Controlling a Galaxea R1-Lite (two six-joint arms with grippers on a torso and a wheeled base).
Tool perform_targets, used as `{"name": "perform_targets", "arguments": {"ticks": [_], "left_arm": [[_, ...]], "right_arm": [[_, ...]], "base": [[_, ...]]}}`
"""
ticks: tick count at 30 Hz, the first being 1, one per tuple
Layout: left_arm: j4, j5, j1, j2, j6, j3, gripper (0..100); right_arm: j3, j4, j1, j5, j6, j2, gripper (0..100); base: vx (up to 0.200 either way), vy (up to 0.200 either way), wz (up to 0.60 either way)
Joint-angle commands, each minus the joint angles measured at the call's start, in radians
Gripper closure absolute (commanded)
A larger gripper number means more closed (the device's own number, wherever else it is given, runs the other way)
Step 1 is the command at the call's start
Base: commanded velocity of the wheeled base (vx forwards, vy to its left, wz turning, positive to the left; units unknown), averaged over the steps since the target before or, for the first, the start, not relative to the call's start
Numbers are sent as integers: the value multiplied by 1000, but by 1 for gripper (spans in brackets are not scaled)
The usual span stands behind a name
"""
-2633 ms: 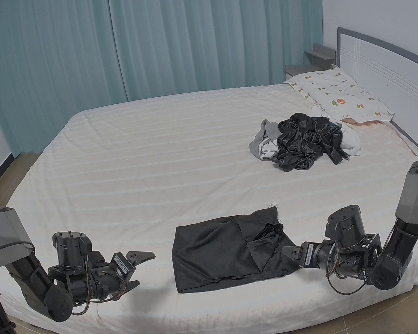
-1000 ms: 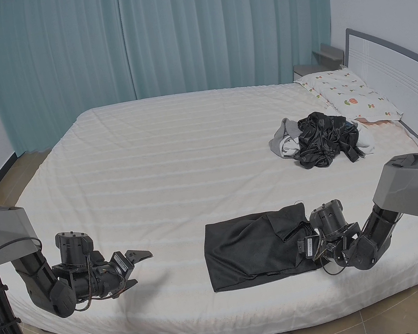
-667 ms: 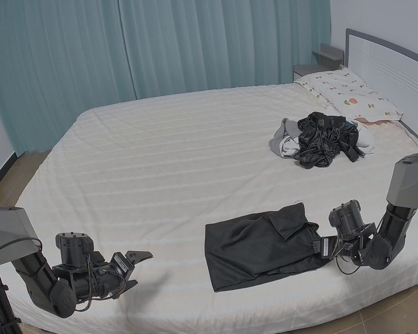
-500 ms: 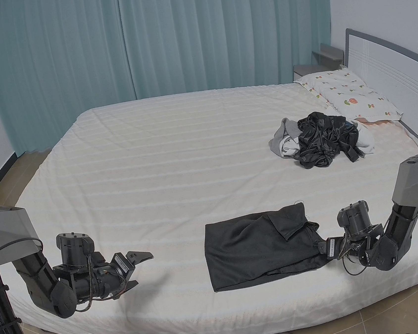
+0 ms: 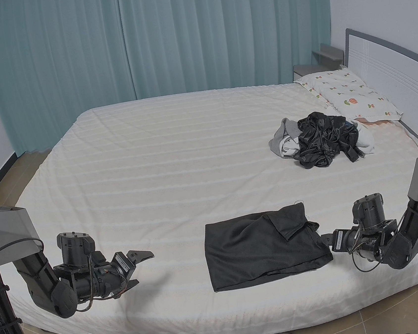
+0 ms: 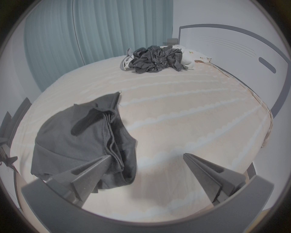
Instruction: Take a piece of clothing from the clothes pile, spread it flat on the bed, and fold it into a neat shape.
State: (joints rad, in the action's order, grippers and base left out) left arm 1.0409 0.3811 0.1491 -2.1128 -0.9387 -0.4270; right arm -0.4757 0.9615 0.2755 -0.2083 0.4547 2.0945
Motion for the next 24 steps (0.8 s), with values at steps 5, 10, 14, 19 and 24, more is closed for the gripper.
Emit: {"name": "perform_targets", "arguments": {"ticks": [5,10,14,19,24], "left_arm": [[1,-1,0,-4,-2,-4,0],[1,-1,0,-10,1,-2,0],[2,-1,0,-12,3,-1,0],[5,-18,1,-24,5,-4,0],[5,-28,3,-33,5,-6,0]], "right_arm": [[-89,-15,106,84,177,-7,0],[-121,-26,157,150,306,68,0],[-123,-27,175,214,389,101,0],[-138,-29,175,244,438,124,0],[-172,-29,171,267,466,134,0]], "base": [[120,0,0],[0,0,0],[0,0,0],[0,0,0],[0,0,0]]}}
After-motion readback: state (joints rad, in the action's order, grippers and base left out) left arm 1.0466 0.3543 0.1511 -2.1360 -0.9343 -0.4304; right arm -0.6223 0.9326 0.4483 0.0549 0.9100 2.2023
